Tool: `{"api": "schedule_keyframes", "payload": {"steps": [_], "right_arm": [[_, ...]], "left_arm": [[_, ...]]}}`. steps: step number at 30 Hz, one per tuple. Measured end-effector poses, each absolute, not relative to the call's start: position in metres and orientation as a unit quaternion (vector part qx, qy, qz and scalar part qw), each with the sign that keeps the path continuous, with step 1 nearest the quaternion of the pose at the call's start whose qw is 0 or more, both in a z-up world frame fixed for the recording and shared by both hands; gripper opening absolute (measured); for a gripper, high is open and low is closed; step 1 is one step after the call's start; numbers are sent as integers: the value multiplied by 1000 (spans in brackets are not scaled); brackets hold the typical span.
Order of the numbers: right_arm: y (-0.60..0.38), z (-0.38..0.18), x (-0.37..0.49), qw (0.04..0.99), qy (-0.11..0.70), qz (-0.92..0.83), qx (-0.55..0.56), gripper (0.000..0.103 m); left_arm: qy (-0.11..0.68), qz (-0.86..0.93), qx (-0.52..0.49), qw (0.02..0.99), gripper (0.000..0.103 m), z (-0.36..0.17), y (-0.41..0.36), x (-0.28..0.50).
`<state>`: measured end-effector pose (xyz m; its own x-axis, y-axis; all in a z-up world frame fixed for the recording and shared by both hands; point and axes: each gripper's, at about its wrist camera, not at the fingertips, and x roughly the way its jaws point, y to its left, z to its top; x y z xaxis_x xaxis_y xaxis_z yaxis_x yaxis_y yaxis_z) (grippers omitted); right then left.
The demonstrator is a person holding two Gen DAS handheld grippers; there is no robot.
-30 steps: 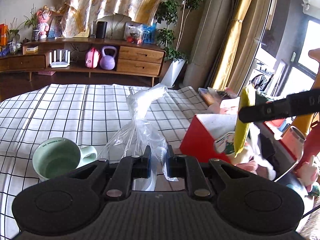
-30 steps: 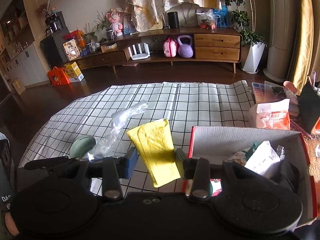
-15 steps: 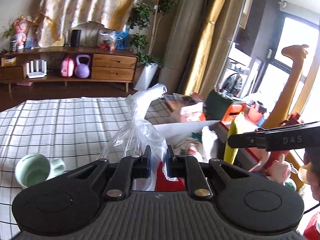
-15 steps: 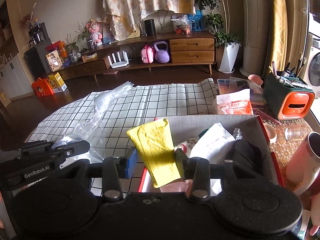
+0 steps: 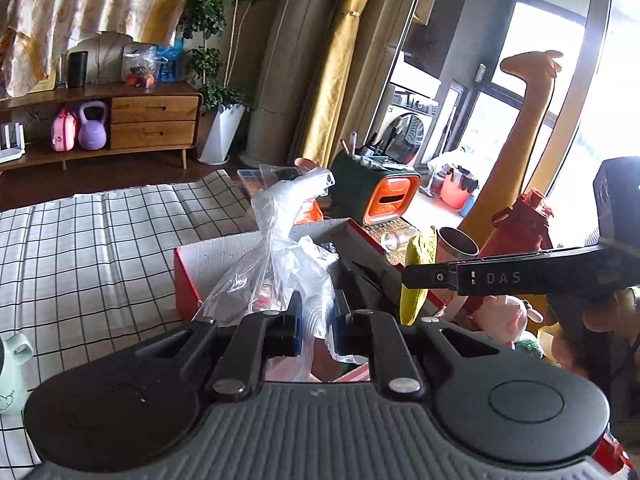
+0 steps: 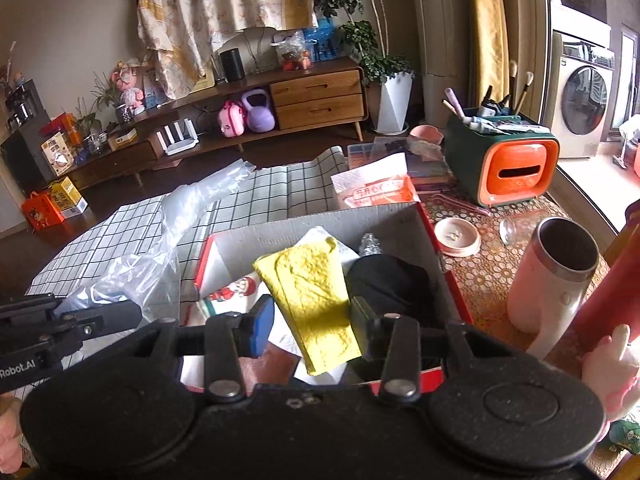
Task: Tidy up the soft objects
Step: 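Carry the plastic bag and yellow sponge with both tools over the red box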
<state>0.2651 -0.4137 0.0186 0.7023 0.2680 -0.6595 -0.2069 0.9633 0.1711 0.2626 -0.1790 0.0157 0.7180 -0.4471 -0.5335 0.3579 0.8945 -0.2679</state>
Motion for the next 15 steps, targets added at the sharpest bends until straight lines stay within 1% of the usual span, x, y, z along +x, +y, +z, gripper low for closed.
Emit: {"api": "schedule_keyframes", "payload": {"steps": [6,15], "right_arm": [[-435,6,274,922,369,105,53,40],[-451,-18,301,916,386,81,73,40]], "left_arm": [[316,-245,-61,914,13,7,-207,271],[335,-270,-56,901,13,-15,-230,303]]}}
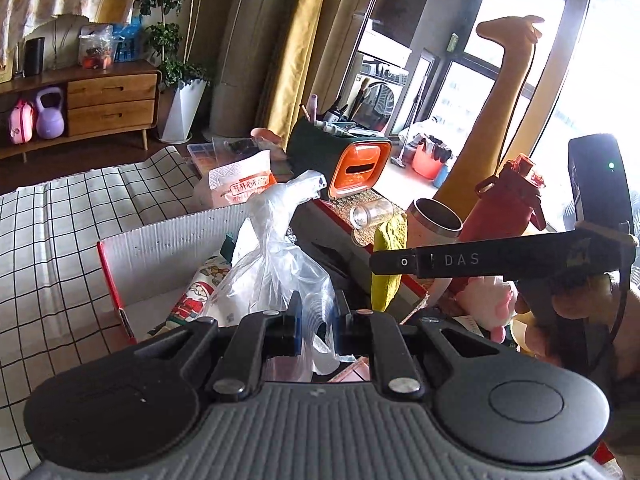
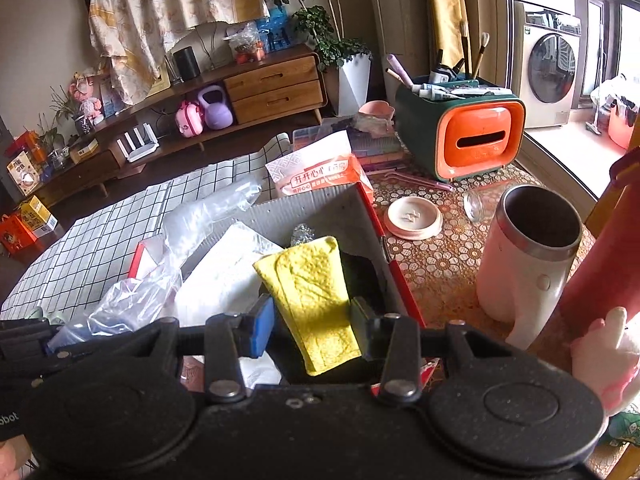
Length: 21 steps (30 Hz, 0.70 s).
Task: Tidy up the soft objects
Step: 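Carry the plastic bag and yellow sponge with both tools over the red box, then lower both tools into the red box and open them, releasing bag and sponge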
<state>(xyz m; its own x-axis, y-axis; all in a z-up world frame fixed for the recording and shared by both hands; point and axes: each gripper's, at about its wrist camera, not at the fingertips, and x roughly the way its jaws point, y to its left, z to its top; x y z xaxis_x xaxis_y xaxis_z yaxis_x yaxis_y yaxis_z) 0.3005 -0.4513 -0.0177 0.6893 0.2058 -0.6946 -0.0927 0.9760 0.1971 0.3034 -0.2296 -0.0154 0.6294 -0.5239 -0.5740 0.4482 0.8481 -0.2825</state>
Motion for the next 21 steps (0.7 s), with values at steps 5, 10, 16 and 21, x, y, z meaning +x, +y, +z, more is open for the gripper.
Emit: {"api": "schedule_keyframes", "payload": {"steps": [5,10,16,21], "right_arm": [[-452,-35,313,909,402,74,86,40],[-448,-50,321,903,416,71,84,40],[-446,-61,327,900,422,68,82,40],[-444,-66,333,900,423,68,81,40]], "left_arm": [[356,-273,-68,891,13,-32,-234,325],[373,-272,-65,885,13,-48,-242,337],[394,-285,-84,870,13,-63,-245,355],[414,-289,-81,859,13,-76,-250,362]]}}
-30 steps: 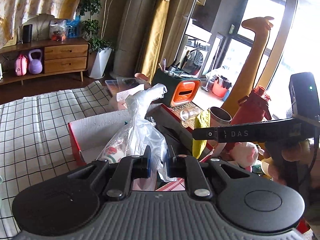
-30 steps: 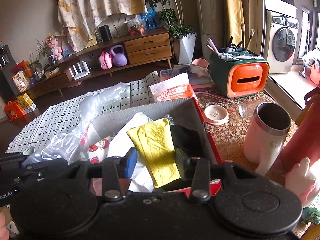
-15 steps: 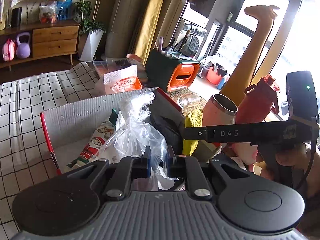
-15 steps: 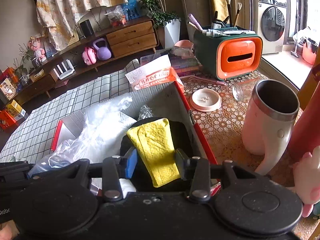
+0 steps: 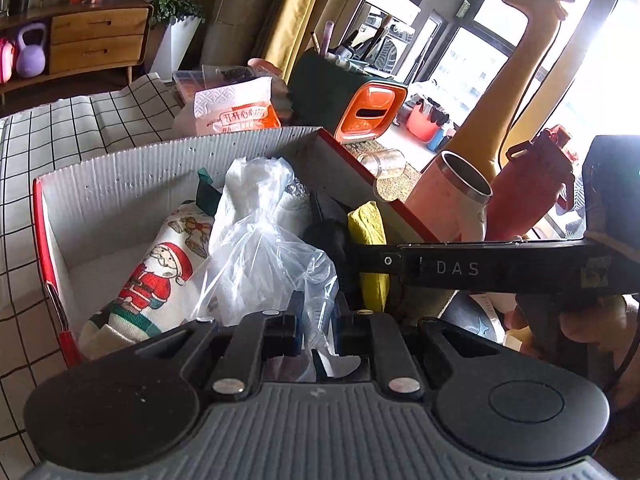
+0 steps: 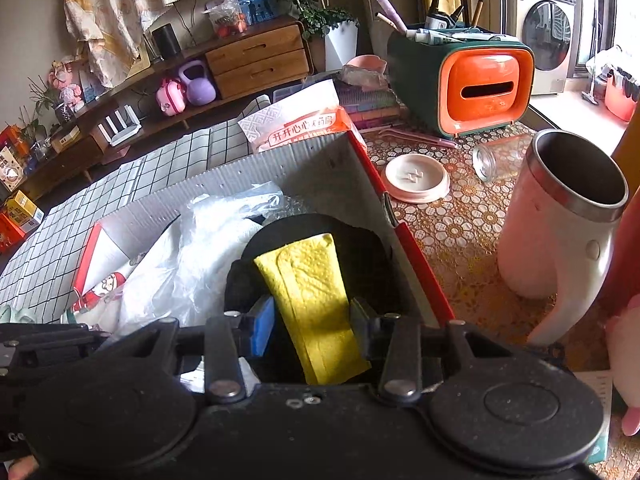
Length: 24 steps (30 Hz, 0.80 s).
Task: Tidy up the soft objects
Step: 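Lower both tools into the red box and open them, releasing bag and sponge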
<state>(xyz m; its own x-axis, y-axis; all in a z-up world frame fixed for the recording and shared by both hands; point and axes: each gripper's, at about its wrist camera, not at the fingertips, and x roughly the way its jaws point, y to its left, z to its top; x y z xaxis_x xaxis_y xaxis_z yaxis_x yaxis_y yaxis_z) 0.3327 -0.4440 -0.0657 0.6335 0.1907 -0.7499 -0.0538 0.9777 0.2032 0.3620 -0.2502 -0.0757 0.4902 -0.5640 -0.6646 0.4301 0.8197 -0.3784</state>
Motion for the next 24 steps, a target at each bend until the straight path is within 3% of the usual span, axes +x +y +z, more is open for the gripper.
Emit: {"api": "schedule_keyframes", "payload": {"steps": [12,17,21,22,24], "right_arm": [[-449,-63,329,898,421,66,106,43],[-451,-57,321,901,414,68,110,51],[-451,-50,312,904,406,72,112,58],[-451,-48,309,905,404,74,112,60],[-451,-44,304,907,398,77,113,62]], "left_arm": [[435,-283,-101,849,16,-88,-239,361],[438,-285,-121,844,27,-84,-231,358],[433,-291,-116,845,29,-77,-228,352],[431,-293,-116,846,33,-74,-226,350],[424,-295,-119,848,54,-69,-223,347]]}}
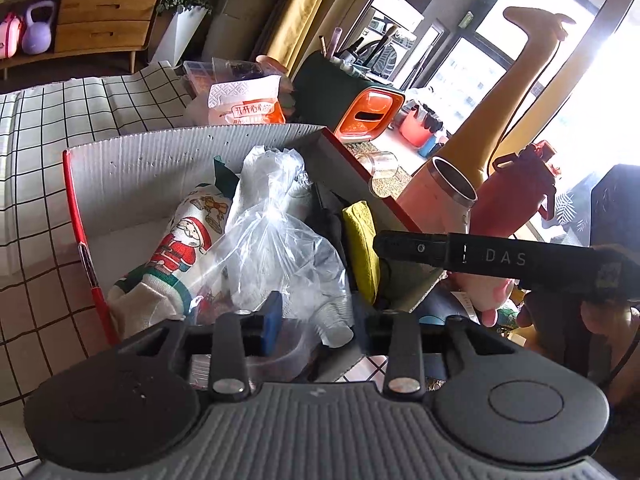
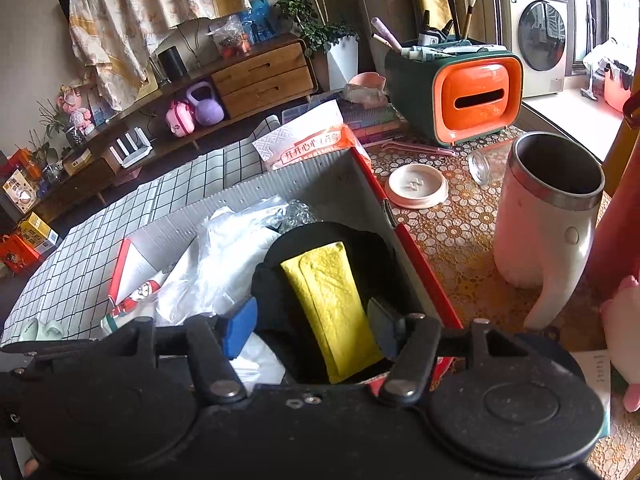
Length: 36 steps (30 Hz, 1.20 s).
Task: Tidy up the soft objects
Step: 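Lower both tools into the red box and open them, releasing bag and sponge, then withdraw both open tools up and away from the red box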
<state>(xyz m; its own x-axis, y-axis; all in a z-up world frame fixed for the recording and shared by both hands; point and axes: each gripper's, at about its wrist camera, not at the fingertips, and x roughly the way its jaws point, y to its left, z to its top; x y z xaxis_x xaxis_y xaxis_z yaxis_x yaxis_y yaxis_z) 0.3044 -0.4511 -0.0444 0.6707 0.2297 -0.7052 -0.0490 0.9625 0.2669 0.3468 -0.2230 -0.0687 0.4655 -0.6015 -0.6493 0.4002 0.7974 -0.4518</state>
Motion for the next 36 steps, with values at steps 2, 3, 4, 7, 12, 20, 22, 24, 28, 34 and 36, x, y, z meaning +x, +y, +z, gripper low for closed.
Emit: {"api": "schedule_keyframes", "payload": {"steps": [2,3,4,7,12,20,22,24,28,34,36], "right_arm": [[-450,-40,299,908,394,80,115,62],[-450,-37,295,909,391,82,116,63],[-449,-35,293,910,388,84,116,64],[-448,-27,284,914,379,93,116,64],[-441,-15,265,921,359,105,110,74],[-427,-2,229,932,323,129,103,82],[-425,1,220,934,314,135,103,82],[-423,4,211,937,302,142,103,83],[-416,7,191,944,277,153,88,91],[-406,4,167,951,253,160,78,96],[-403,2,159,955,243,156,73,100]], "left_arm": [[413,-291,-119,855,69,-63,-218,342],[405,-288,-120,860,69,-60,-216,340],[401,-289,-121,861,69,-57,-213,338],[393,-281,-123,867,69,-48,-207,333],[370,-263,-118,883,69,-34,-192,319],[335,-250,-90,904,73,-19,-174,288],[328,-248,-80,908,73,-16,-171,280],[324,-245,-76,911,75,-14,-169,272],[311,-235,-66,919,81,-11,-164,256],[301,-220,-51,927,86,-9,-158,232],[297,-217,-51,929,87,-9,-155,225]]}}
